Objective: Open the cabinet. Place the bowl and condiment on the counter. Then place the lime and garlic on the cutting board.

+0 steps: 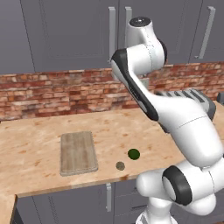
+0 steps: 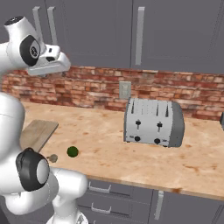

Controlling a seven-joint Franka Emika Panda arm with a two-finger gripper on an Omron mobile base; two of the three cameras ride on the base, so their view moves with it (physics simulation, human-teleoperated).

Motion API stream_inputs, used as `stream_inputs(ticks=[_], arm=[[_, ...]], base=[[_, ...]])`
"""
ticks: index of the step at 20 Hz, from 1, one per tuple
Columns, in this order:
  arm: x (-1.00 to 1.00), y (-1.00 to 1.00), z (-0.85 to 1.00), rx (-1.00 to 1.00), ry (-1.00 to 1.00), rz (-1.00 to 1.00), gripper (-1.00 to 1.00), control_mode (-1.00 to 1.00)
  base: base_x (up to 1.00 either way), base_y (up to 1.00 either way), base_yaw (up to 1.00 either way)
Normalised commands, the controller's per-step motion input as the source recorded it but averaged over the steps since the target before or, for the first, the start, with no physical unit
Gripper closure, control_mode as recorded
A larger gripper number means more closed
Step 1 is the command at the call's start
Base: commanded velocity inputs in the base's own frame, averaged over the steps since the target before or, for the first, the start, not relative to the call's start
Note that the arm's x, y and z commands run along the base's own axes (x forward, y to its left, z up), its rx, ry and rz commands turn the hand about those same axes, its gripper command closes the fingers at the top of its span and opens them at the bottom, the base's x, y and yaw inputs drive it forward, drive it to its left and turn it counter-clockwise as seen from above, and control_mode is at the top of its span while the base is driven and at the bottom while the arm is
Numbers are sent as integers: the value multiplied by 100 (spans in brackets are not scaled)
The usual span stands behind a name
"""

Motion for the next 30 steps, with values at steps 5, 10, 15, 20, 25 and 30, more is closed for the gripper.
stream_inputs(ticks=[5,10,15,20,25,30], arm=[[27,9,37,0,-26,5,-100,-100],[61,6,24,0,-26,13,-100,-100],[32,-10,28,1,-12,3,-100,-100],[51,0,0,0,0,0,-100,-100],[51,1,0,0,-3,0,-100,-100],[31,0,0,0,-4,0,-100,-100]], base=[[0,0,0],[0,0,0],[0,0,0],[0,0,0],[0,0,0],[0,0,0]])
